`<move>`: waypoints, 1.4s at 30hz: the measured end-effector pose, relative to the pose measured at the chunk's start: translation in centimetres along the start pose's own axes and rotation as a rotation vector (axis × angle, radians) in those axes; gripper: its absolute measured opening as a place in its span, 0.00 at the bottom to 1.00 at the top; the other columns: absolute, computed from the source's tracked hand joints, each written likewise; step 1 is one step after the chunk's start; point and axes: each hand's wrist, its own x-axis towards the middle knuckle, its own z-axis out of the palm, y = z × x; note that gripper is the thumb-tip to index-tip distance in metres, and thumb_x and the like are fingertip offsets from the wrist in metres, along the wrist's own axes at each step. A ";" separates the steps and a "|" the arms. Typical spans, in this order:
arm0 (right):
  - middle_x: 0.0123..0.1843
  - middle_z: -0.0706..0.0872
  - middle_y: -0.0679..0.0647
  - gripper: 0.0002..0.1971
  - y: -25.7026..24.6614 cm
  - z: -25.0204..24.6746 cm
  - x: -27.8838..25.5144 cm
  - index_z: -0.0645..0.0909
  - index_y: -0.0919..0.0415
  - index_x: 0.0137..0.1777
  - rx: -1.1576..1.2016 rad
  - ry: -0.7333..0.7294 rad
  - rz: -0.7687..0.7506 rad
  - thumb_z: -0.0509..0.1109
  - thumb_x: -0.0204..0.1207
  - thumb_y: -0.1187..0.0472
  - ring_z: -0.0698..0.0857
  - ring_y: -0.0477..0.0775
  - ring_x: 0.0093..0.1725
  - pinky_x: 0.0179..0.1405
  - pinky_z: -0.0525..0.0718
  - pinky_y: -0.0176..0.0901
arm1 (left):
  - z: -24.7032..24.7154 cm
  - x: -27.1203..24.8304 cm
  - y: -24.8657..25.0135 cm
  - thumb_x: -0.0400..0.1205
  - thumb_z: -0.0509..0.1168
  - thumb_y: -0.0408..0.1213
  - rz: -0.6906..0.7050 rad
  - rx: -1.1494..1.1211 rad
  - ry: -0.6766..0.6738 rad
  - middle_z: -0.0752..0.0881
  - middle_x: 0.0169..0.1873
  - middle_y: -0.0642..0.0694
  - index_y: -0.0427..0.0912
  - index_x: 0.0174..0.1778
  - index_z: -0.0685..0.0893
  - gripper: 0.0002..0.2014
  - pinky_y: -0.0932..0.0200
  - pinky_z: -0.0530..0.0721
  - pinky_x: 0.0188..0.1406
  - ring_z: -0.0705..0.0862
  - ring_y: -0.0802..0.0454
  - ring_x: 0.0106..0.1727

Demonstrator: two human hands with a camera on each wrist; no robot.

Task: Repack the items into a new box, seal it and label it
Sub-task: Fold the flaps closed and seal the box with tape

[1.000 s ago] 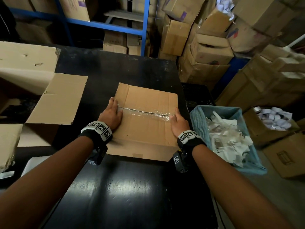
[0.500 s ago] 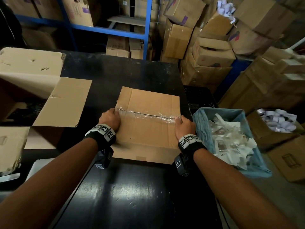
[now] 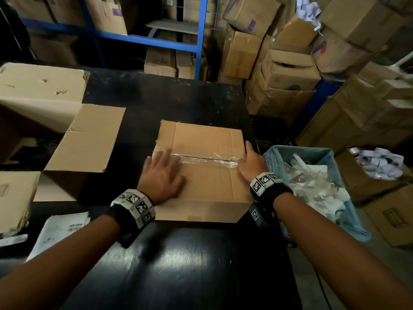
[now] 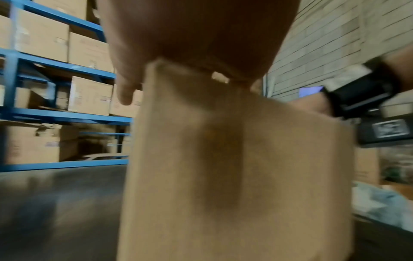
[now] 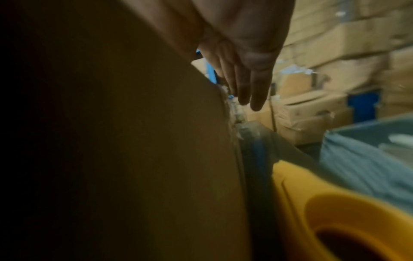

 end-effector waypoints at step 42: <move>0.78 0.72 0.56 0.35 -0.1 0.0 1.1 0.55 0.40 0.83 0.096 -0.220 0.084 0.64 0.77 0.50 0.72 0.62 0.74 0.70 0.72 0.51 | 0.0 5.6 -5.7 0.75 0.64 0.64 -0.252 -0.397 -0.011 0.55 0.82 0.43 0.54 0.83 0.49 0.45 0.42 0.68 0.74 0.67 0.36 0.76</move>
